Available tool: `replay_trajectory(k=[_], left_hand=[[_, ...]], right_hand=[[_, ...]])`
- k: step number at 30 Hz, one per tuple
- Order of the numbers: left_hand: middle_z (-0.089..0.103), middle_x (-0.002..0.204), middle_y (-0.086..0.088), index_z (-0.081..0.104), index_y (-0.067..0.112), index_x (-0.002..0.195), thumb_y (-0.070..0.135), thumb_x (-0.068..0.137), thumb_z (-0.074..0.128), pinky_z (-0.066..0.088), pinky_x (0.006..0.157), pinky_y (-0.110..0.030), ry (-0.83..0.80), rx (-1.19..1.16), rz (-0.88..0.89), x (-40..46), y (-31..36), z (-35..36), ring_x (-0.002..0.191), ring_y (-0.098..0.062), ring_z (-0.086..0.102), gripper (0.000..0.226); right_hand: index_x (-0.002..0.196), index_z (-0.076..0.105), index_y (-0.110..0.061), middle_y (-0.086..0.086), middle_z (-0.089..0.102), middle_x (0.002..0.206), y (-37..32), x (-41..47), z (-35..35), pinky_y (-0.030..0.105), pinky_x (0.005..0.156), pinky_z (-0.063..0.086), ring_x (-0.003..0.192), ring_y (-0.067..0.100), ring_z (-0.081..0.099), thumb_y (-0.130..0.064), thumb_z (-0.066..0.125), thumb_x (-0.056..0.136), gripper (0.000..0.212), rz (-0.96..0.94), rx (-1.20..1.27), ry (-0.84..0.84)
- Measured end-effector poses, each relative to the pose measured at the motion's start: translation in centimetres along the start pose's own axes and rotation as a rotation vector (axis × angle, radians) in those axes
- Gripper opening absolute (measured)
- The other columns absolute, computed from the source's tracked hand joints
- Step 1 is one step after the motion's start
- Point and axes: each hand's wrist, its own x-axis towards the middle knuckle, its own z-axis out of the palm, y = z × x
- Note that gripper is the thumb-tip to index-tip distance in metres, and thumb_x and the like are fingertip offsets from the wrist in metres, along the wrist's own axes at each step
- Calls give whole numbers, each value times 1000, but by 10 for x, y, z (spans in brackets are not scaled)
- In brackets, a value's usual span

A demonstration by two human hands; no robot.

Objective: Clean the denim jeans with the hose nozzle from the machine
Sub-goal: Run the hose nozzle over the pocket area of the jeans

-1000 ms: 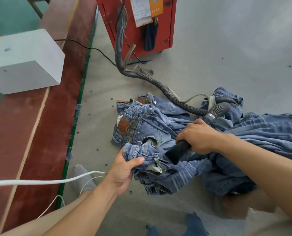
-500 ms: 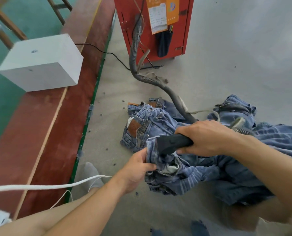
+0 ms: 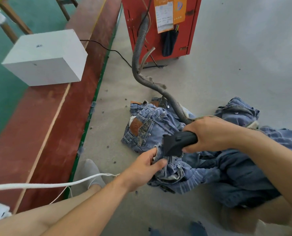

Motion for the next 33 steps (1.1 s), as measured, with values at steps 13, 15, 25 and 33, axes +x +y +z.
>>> replay_trajectory(k=[13,15,25,33], left_hand=[[70,123,21,59,42,125,6,103,56,45,97,-8,-5,288,68,5,-6,-4,122,4,60,43],[71,115,11,62,31,117,6,103,56,50,97,-19,39,435,121,6,-12,-7,114,-6,63,30],[71,110,30,63,35,115,-2,102,54,46,89,-7,4,321,75,6,-11,-3,108,12,62,40],[60,134,-24,49,2,146,25,107,40,55,96,-51,-91,-646,-217,8,1,-21,113,-36,64,46]], right_hand=[[101,62,-45,-19,68,79,3,-5,5,23,64,51,71,-2,63,-60,75,83,27,-98,72,29],[106,63,-45,-18,69,78,2,-2,4,20,62,48,72,-3,63,-58,76,85,27,-109,145,118],[106,61,-47,-20,69,80,8,-7,8,24,66,52,72,-2,64,-59,76,84,29,-86,95,7],[104,59,-52,-36,65,84,19,-14,-15,17,61,43,79,-11,62,-59,73,82,27,-67,178,224]])
